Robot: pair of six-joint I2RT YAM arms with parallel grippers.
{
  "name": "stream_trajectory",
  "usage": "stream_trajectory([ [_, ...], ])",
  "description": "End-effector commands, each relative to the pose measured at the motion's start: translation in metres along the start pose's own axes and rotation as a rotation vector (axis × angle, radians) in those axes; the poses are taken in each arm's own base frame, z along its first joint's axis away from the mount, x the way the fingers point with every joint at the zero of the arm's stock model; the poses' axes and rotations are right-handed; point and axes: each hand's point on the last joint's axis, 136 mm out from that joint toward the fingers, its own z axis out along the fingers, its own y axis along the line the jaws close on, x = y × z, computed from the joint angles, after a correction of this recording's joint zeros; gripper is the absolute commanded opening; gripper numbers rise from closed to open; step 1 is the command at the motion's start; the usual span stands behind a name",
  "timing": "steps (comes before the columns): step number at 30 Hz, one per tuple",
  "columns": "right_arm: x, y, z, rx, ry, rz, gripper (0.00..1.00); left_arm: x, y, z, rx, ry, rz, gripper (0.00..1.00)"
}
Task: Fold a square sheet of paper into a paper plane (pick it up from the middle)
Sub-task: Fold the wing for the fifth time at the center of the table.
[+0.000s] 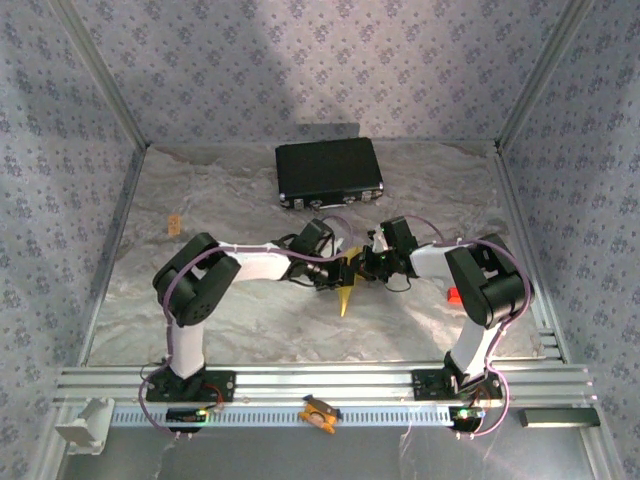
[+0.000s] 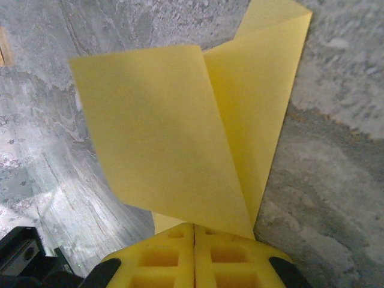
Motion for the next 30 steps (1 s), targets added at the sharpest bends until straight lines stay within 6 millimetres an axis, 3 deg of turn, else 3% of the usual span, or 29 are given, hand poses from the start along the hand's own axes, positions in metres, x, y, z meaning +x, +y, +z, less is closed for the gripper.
stream_trajectory([
  [1,0.026,-0.036,0.011,0.122,0.067,0.051,0.08,0.003,0.006,0.008,-0.010,0.014,-0.011,0.07],
  [9,0.027,-0.040,0.010,0.126,0.065,0.059,0.08,0.041,0.032,0.021,-0.097,0.093,-0.031,0.05],
  [21,0.026,-0.043,0.008,0.132,0.061,0.064,0.08,0.056,0.033,0.007,-0.149,0.099,-0.005,0.05],
  [30,0.027,-0.044,0.008,0.135,0.063,0.067,0.08,0.084,0.039,0.002,-0.140,0.152,0.000,0.05],
])
